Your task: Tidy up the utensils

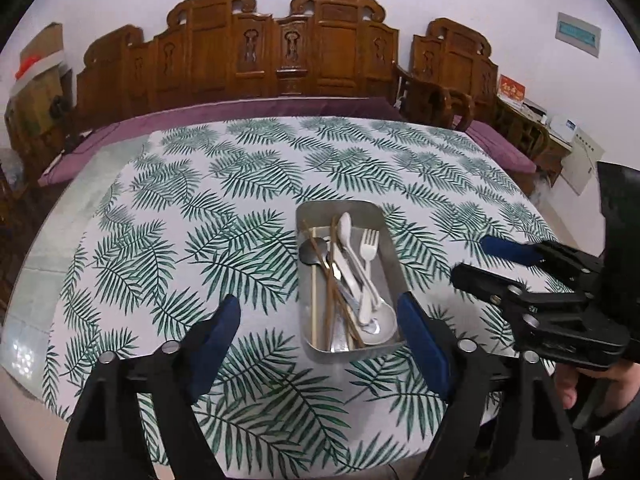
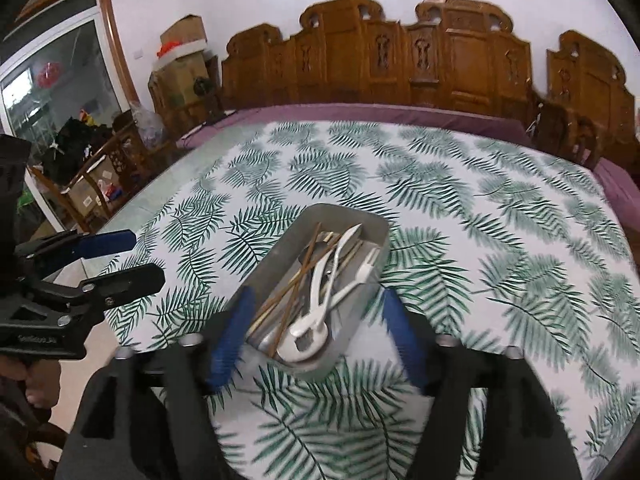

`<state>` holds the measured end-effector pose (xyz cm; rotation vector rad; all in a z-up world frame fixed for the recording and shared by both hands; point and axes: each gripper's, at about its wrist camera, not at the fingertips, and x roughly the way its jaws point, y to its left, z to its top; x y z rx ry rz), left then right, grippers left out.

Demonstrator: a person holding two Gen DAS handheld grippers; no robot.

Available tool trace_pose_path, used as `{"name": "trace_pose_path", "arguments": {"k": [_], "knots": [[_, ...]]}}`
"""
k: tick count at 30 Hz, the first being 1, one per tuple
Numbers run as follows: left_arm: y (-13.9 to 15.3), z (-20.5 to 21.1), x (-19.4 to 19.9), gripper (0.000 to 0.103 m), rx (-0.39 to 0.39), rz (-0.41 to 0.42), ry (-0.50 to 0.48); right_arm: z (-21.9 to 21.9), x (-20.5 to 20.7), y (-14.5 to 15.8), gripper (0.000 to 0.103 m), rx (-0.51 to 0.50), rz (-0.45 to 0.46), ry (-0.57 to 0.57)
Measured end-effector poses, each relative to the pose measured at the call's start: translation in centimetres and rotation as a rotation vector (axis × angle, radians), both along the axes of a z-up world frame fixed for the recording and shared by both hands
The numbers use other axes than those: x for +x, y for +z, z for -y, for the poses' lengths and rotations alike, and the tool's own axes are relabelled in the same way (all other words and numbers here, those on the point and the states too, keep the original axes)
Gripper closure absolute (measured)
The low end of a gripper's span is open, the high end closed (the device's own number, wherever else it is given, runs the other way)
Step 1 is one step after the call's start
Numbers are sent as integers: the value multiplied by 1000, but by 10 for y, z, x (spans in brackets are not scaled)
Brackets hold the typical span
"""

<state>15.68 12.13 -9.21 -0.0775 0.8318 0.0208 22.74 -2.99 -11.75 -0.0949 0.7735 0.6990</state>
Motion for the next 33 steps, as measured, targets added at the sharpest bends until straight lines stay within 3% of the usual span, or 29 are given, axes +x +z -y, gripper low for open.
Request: {"name": "trace_pose_path", "arguments": {"k": [4,5,21,33], "knots": [[3,17,-11,13,27,13,-8,25,-21,9,4,24,37,-19],[4,21,-15,12,26,22,-15,33,-27,11,2,37,41,-28],[14,76,-72,8,30,81,-13,127,-93,26,3,73,114,-205],[45,98,-118,8,15,183,-23,159,-137,52,3,89,197,-256]]}}
